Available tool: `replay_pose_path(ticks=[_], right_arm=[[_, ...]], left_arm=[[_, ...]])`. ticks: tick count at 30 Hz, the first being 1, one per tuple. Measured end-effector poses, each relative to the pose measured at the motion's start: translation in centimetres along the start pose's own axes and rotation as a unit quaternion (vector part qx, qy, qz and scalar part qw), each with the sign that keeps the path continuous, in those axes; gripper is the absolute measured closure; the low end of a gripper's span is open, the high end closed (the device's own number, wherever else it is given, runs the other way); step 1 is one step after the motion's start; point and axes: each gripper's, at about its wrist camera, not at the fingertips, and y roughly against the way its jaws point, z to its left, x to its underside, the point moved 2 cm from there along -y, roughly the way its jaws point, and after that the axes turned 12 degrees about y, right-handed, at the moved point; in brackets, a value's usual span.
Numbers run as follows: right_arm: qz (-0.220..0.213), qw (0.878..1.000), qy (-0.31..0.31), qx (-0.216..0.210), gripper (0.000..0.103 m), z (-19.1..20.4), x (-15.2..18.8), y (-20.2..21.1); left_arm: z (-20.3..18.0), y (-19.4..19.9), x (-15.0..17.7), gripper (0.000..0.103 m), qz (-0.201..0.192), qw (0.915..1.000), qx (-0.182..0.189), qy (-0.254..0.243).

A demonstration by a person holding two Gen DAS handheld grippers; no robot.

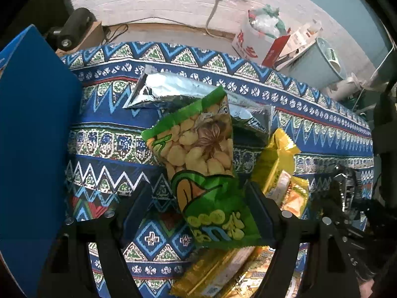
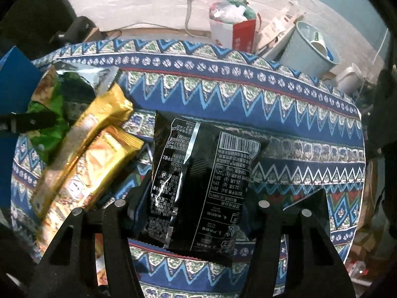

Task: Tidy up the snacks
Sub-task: 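Grasp the green peanut bag with the left tool while the right tool grasps the black pack, then lift both bags and carry them over the cardboard box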

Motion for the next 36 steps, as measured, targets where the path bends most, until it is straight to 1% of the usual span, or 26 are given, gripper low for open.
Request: replay_pose_path(ticks=[2,3,4,5,6,10,15,21,28,32,36], right_arm=[[-0.002,1.000,0.001,-0.001,0.045,0.4,-0.1,0.2],[-0.002,1.000,0.002,-0.002,0.045,0.5,-0.2,0.1],[-0.003,1.000,0.003,-0.003,0.045,0.5,-0.3,0.2],[-0.003,1.000,0.004,-0.003,0.045,0.6,-1.0,0.1],[-0.003,1.000,0.005,-0.003,0.045,0.7,-1.1,0.1],[-0.009,1.000,0.010,-0.001,0.045,1.0,-1.6,0.4],[-0.018,1.000,0.017,0.000,0.045,1.9,-2.1,1.6],[-0.036,0.999,0.026,0.001,0.045,2.8,-3.4,3.0],[-0.053,0.998,0.036,0.002,0.045,4.4,-4.7,4.4],[-0.067,0.997,0.043,0.004,0.045,5.6,-5.5,5.5],[-0.083,0.995,0.050,0.004,0.045,6.8,-6.2,6.7]], left_arm=[[0.2,0.0,0.1,0.024,-0.007,1.0000,0.005,0.000],[0.3,0.1,0.1,0.026,-0.011,0.9999,0.006,0.000],[0.3,0.3,0.1,0.037,-0.014,0.9998,0.013,-0.002],[0.4,0.4,0.1,0.044,-0.014,0.9997,0.018,-0.007],[0.3,0.5,0.2,0.053,-0.011,0.9994,0.030,-0.013],[0.2,1.3,0.6,0.062,-0.026,0.9989,0.026,-0.030],[0.4,2.6,1.3,0.070,-0.047,0.9971,0.014,-0.059],[1.5,4.3,1.4,0.071,-0.064,0.9956,0.009,-0.067],[2.5,6.9,2.3,0.071,-0.100,0.9908,-0.007,-0.090],[3.2,8.5,2.7,0.071,-0.111,0.9893,-0.001,-0.094],[3.8,10.1,3.2,0.071,-0.129,0.9864,-0.005,-0.102]])
